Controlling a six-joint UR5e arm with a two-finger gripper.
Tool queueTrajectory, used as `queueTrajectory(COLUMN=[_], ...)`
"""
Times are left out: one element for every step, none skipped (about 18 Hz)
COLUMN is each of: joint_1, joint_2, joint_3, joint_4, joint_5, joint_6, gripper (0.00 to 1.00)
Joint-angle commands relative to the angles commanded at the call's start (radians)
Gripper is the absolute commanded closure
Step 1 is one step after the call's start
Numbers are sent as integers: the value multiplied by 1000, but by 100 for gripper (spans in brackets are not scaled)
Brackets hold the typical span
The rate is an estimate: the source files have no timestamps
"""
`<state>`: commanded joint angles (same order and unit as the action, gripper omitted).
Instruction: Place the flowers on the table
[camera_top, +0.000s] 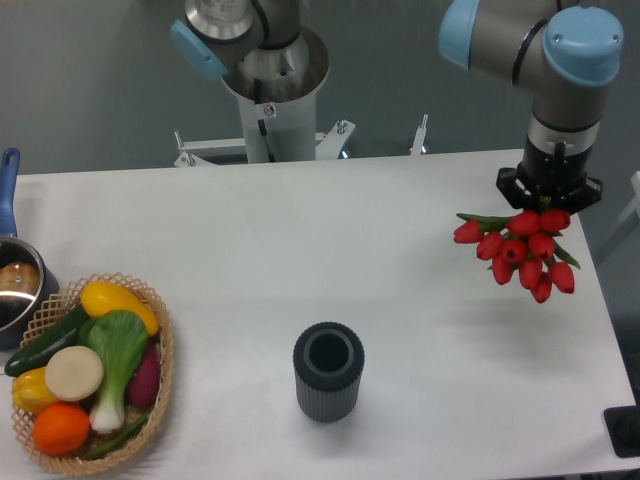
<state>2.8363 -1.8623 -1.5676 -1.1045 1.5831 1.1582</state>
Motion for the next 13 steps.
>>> queueTrajectory(joint_1=[0,0,-3,-9,-17,-20,-21,-23,-26,-35,-52,-66,-74], joint_2=[0,2,2,2,-2,0,6,14,27,37,38,40,40], joint_3=[-12,-26,-31,-32,-40,-54,-72,-100,-133,-167,-189,-198,-204], joint_4=[5,8,6,6,6,8,5,5,8,9,11,11,11], joint_5=[2,2,2,2,2,2,2,2,2,0,2,3,15], joint_6=[0,0,0,0,0,0,0,0,0,0,0,0,-2], gripper=[100,100,100,100,99,99,99,99,99,99,99,99,98])
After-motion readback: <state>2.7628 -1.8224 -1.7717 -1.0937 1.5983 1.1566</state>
